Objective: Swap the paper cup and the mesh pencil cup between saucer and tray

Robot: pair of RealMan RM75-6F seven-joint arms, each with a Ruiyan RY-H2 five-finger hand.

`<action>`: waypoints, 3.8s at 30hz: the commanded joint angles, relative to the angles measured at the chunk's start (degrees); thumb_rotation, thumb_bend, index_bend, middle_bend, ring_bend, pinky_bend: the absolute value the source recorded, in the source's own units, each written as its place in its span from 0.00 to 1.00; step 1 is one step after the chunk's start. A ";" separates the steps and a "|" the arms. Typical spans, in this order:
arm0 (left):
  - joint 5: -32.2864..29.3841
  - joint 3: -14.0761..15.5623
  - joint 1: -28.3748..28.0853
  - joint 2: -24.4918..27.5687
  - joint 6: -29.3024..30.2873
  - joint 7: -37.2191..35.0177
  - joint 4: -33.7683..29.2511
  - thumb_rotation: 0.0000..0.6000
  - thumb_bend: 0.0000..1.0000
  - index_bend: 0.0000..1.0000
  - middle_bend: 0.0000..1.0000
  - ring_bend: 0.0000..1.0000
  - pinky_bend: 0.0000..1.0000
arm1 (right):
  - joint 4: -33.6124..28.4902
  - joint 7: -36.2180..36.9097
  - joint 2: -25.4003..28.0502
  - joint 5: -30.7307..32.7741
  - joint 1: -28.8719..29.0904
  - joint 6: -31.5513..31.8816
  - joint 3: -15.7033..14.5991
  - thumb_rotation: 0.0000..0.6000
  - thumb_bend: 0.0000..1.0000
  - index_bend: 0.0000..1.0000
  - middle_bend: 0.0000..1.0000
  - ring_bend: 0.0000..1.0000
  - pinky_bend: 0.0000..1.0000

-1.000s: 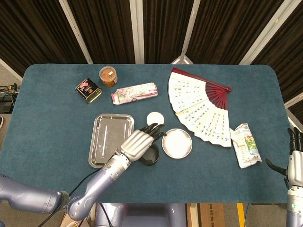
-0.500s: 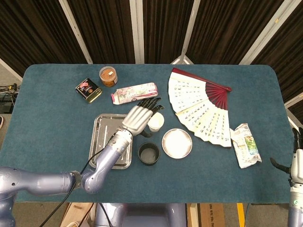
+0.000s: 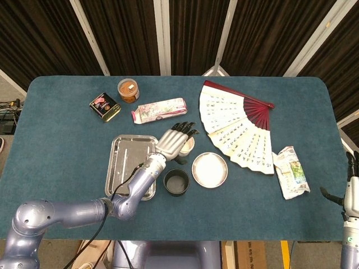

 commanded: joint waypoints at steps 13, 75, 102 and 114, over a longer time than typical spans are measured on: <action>8.01 1.70 0.16 -4.90 0.79 -4.62 8.90 1.00 0.40 0.34 0.30 0.30 0.49 | -0.34 0.49 -0.05 -0.61 -0.19 0.23 -0.06 1.00 0.00 0.00 0.00 0.00 0.00; 42.91 16.24 37.81 34.61 36.29 -16.32 -26.96 1.00 0.10 0.19 0.00 0.00 0.18 | -0.72 0.55 -0.06 -3.87 1.09 -2.88 -2.07 1.00 0.00 0.01 0.00 0.00 0.00; 43.01 21.11 55.98 35.85 48.14 -31.58 -14.37 1.00 0.10 0.19 0.00 0.00 0.13 | -15.80 -12.16 -7.72 8.38 39.86 -45.03 1.25 1.00 0.00 0.00 0.00 0.00 0.00; 41.82 18.49 56.96 35.44 47.57 -32.82 -13.88 1.00 0.11 0.19 0.00 0.00 0.13 | -11.80 -14.87 -13.26 10.49 43.94 -41.63 -0.56 1.00 0.00 0.01 0.01 0.02 0.00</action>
